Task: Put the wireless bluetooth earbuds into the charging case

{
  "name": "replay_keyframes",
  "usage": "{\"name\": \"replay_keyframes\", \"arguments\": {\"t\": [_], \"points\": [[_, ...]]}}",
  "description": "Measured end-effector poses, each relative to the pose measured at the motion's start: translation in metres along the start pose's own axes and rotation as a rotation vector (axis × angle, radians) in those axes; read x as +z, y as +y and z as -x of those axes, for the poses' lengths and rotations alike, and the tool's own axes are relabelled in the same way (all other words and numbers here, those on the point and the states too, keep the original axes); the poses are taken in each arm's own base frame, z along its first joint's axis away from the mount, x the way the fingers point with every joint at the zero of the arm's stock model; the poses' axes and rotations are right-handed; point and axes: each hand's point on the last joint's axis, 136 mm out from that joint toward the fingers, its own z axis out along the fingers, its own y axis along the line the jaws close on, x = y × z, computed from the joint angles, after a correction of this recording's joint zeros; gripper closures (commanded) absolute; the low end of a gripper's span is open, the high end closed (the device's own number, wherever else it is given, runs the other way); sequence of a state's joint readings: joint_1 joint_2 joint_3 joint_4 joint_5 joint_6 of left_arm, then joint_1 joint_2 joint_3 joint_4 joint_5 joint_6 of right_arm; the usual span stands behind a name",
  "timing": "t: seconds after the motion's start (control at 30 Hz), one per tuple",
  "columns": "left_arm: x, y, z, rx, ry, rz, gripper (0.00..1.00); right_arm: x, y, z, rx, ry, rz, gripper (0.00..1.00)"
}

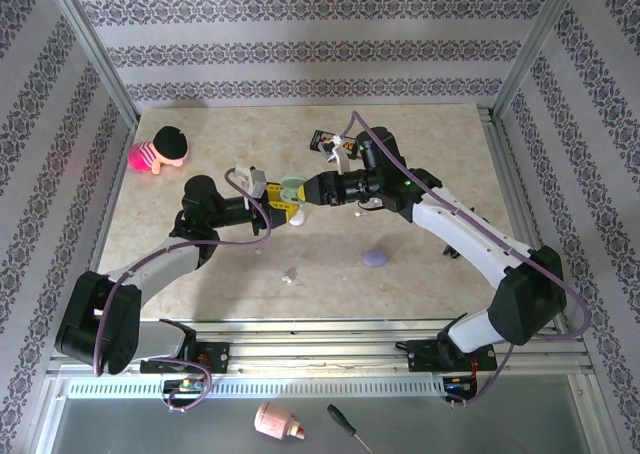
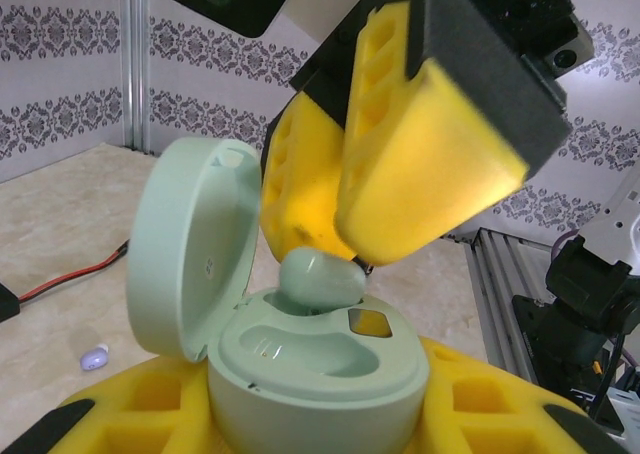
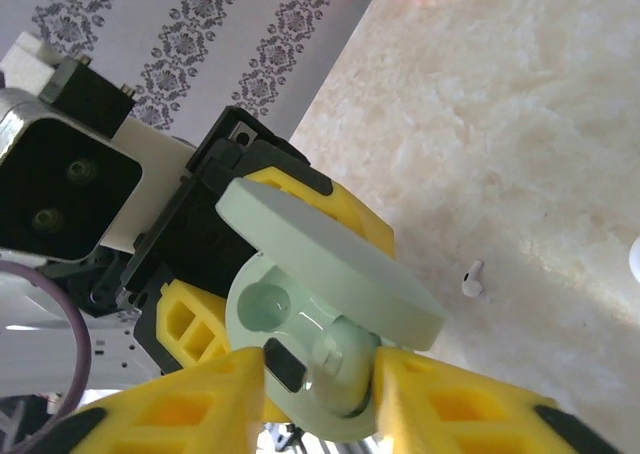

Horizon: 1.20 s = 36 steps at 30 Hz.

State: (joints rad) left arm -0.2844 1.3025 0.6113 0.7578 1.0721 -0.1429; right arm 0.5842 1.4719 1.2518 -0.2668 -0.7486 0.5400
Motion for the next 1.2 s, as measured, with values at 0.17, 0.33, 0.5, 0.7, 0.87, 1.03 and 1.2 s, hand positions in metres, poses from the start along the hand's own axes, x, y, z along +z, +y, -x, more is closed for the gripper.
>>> {"name": "replay_keyframes", "arguments": {"t": [0.17, 0.33, 0.5, 0.7, 0.87, 1.03, 1.2], "points": [[0.001, -0.002, 0.005, 0.028, -0.017, -0.005, 0.74, -0.011, -0.009, 0.006, 0.005, -0.038, -0.034, 0.45], [0.0, 0.0, 0.007, 0.038, -0.023, 0.003, 0.74, -0.031, -0.015, 0.006, -0.031, -0.091, -0.076, 0.4], [-0.01, 0.016, 0.007, 0.037, -0.028, 0.062, 0.74, -0.046, -0.013, -0.004, -0.087, -0.125, -0.107, 0.39], [-0.037, 0.06, -0.002, 0.027, -0.029, 0.243, 0.74, -0.028, -0.033, -0.038, -0.141, -0.05, -0.177, 0.38], [-0.06, 0.087, -0.004, 0.013, -0.038, 0.36, 0.75, 0.01, -0.038, -0.085, -0.265, 0.112, -0.148, 0.39], [-0.075, 0.098, 0.006, 0.036, -0.061, 0.431, 0.75, 0.049, -0.059, -0.125, -0.267, 0.293, -0.07, 0.41], [-0.088, 0.088, 0.03, 0.108, -0.101, 0.479, 0.75, 0.082, -0.092, -0.148, -0.176, 0.427, -0.054, 0.46]]}}
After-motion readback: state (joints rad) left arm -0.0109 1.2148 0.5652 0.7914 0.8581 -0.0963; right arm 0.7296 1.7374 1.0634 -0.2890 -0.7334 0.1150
